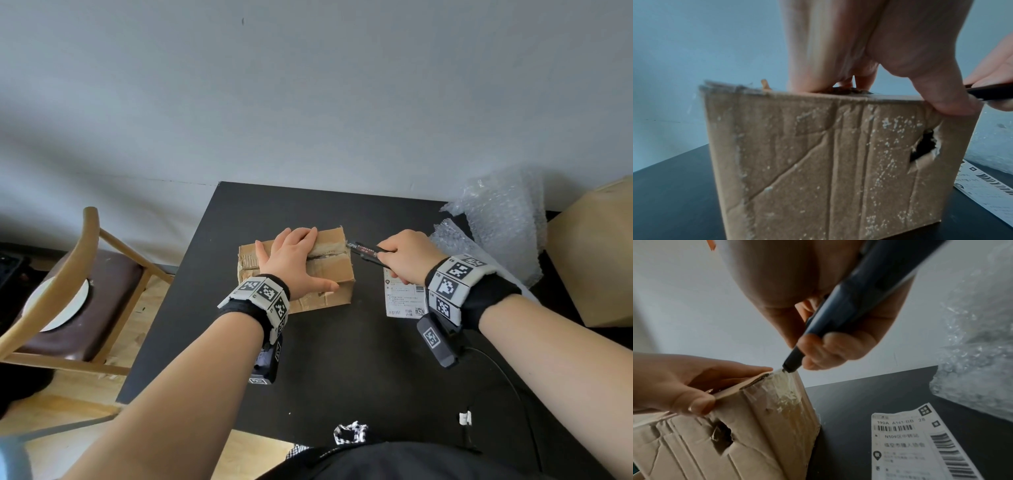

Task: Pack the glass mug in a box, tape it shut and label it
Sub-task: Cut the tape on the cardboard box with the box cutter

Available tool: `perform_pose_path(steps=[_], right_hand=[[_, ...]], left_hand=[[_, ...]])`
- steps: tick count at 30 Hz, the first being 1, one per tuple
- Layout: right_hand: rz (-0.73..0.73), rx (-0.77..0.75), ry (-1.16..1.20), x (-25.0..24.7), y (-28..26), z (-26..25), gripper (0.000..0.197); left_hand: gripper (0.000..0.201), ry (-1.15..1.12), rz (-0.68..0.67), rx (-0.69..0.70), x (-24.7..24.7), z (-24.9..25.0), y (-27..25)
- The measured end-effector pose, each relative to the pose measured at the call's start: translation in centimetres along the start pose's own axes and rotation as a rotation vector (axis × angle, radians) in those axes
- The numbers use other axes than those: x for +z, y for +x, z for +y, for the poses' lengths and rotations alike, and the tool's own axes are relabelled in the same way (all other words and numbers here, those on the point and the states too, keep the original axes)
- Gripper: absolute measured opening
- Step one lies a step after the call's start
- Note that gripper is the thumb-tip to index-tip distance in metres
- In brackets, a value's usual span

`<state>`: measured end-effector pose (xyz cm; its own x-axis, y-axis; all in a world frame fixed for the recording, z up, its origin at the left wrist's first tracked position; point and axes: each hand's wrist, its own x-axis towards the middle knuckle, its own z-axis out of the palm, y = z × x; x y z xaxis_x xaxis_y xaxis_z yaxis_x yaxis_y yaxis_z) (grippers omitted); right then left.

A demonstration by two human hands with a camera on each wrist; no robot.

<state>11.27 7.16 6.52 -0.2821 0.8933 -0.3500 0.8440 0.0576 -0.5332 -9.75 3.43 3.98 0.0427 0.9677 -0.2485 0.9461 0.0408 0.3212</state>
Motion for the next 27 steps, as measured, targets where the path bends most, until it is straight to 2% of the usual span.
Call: perform_pose_path(steps=[5, 13, 22, 25, 27], right_hand=[[0.042, -0.021, -0.108, 0.2, -0.1, -0.6, 0.027], [0.005, 0.008, -0.022, 0.6, -1.9, 0.3, 0.028], [0.037, 0.029, 0.021, 0.9, -3.0, -0.1, 0.025], [0.012, 0.020, -0.019, 1.4, -3.8, 0.0, 0.026], [0.058, 0.018, -0.037, 1.5, -3.8, -0.1, 0.027]], left_hand=[[0.108, 0.014, -0.030, -0.001, -0.2, 0.1, 0.0], [0.111, 0.053, -0.050, -0.018, -0.4, 0.4, 0.0], [0.112, 0.066, -0.047, -0.015, -0.4, 0.4, -0.1], [0.112, 0.068, -0.040, -0.013, -0.4, 0.3, -0.1], [0.111, 0.066, -0.043, -0.009, -0.4, 0.3, -0.1]])
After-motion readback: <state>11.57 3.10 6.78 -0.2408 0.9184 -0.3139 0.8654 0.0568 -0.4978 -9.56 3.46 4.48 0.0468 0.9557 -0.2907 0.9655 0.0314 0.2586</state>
